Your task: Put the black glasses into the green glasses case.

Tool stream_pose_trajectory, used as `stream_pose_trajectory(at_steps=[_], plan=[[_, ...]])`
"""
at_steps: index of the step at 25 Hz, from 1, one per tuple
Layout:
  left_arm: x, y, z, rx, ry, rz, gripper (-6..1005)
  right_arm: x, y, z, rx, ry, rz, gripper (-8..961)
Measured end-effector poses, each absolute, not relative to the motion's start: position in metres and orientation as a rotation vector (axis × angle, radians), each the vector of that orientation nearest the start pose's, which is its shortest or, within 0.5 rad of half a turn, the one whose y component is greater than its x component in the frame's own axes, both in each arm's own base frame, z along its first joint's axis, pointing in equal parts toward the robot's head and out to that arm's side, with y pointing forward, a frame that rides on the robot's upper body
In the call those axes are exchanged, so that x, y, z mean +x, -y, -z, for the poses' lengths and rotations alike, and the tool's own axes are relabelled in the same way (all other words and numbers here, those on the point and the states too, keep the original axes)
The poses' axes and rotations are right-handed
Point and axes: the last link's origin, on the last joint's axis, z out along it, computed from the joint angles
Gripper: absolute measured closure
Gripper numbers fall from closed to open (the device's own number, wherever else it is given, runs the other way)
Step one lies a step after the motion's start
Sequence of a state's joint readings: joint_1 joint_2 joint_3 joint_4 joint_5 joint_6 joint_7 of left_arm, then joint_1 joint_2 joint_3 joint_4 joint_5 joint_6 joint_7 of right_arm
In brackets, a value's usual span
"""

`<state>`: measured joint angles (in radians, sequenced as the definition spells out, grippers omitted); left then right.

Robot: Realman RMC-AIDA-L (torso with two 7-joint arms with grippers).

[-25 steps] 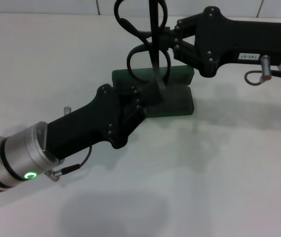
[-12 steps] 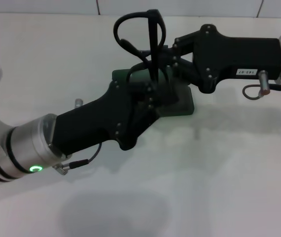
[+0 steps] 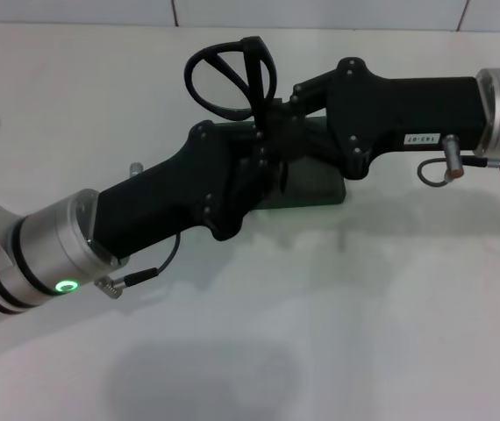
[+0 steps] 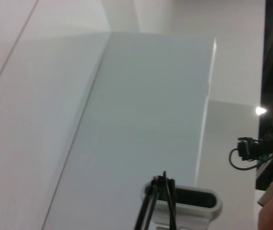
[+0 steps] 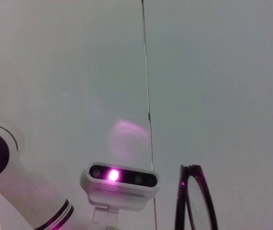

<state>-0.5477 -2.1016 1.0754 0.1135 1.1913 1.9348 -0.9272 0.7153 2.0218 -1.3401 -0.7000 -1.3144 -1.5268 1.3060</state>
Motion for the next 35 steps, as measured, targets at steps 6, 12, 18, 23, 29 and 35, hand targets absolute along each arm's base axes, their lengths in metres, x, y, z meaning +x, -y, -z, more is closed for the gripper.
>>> stream_pose_trajectory(at_steps=[6,12,18,23,29,35], plan=[[-0.206,-0.267,0.034,-2.446,0.423,1.724,979,0.111,-0.353,0.022,-2.938,0.021,-1.114,904],[-0.207,-0.267,0.033,-2.448,0.42,1.722,979,0.111,-0.355,0.021,-2.925,0.024,-1.11,904],[-0.21,-0.262,0.031,-2.444,0.421,1.727,979,0.112,-0.36,0.02,-2.903,0.026,-1.086,904],[-0.22,-0.256,0.027,-2.43,0.42,1.705,978,0.113,-0.37,0.019,-2.887,0.049,-0.974,904],[-0.239,-0.242,0.02,-2.477,0.407,1.619,978,0.103,-0.392,0.037,-2.952,0.119,-0.56,904],[-0.253,-0.232,0.018,-2.542,0.431,1.543,978,0.071,-0.406,0.062,-2.969,0.235,-0.13,904]])
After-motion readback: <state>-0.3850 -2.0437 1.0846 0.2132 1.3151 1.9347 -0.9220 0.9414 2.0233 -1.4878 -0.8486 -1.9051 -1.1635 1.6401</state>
